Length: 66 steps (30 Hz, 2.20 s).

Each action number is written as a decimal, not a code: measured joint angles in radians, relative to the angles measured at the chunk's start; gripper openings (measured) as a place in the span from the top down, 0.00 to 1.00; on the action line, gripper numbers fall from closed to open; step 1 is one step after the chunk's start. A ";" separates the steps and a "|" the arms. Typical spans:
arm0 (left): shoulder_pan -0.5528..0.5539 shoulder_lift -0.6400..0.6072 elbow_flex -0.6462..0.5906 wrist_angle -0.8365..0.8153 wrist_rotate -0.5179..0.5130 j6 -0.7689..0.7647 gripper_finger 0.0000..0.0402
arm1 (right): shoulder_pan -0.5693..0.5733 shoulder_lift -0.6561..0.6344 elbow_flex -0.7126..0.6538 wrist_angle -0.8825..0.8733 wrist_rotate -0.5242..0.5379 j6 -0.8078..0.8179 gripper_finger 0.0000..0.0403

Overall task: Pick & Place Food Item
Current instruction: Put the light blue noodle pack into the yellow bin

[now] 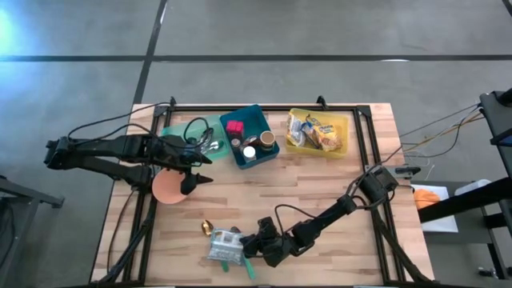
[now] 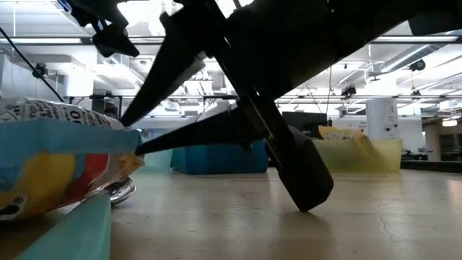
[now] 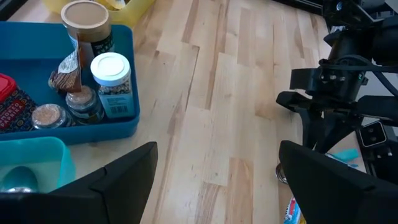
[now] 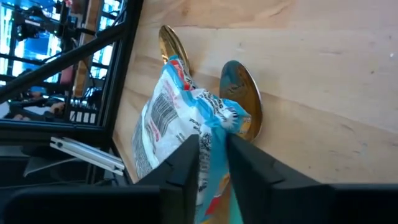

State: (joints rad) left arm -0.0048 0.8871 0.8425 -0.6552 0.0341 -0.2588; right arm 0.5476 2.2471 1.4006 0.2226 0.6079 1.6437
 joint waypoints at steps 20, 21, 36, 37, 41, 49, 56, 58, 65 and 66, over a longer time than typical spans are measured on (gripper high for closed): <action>0.000 0.000 0.000 0.000 0.000 -0.003 0.15 | -0.001 -0.036 -0.002 -0.010 0.027 -0.213 0.97; 0.000 0.000 0.000 0.000 0.000 -0.003 0.15 | -0.001 -0.047 -0.002 -0.010 0.028 -0.237 0.97; 0.000 0.000 0.000 0.000 0.000 -0.003 0.15 | 0.001 -0.242 -0.003 -0.218 0.175 -0.404 0.97; 0.000 0.000 0.000 0.000 0.000 -0.003 0.15 | 0.002 -0.254 -0.003 -0.222 0.181 -0.420 0.97; 0.000 0.000 0.000 0.000 0.000 -0.003 0.15 | 0.002 -0.303 -0.003 -0.230 0.215 -0.483 0.97; 0.000 0.000 0.000 0.000 0.000 -0.003 0.15 | 0.002 -0.425 -0.004 -0.410 0.309 -0.520 0.97; 0.000 0.000 0.000 0.000 0.000 -0.003 0.15 | -0.005 -0.524 -0.005 -0.688 0.356 -0.423 0.97; 0.000 0.000 0.000 0.000 0.000 -0.003 0.15 | -0.008 -0.551 -0.005 -0.770 0.379 -0.382 0.97; 0.000 0.000 0.000 0.000 0.000 -0.003 0.15 | -0.046 -0.660 -0.012 -1.002 0.426 -0.299 0.97; 0.000 0.000 0.000 0.000 0.000 -0.004 0.15 | -0.054 -0.673 -0.014 -1.027 0.430 -0.290 0.97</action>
State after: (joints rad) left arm -0.0048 0.8871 0.8429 -0.6553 0.0341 -0.2624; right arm 0.4939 1.5739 1.3867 -0.8041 1.0380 1.3536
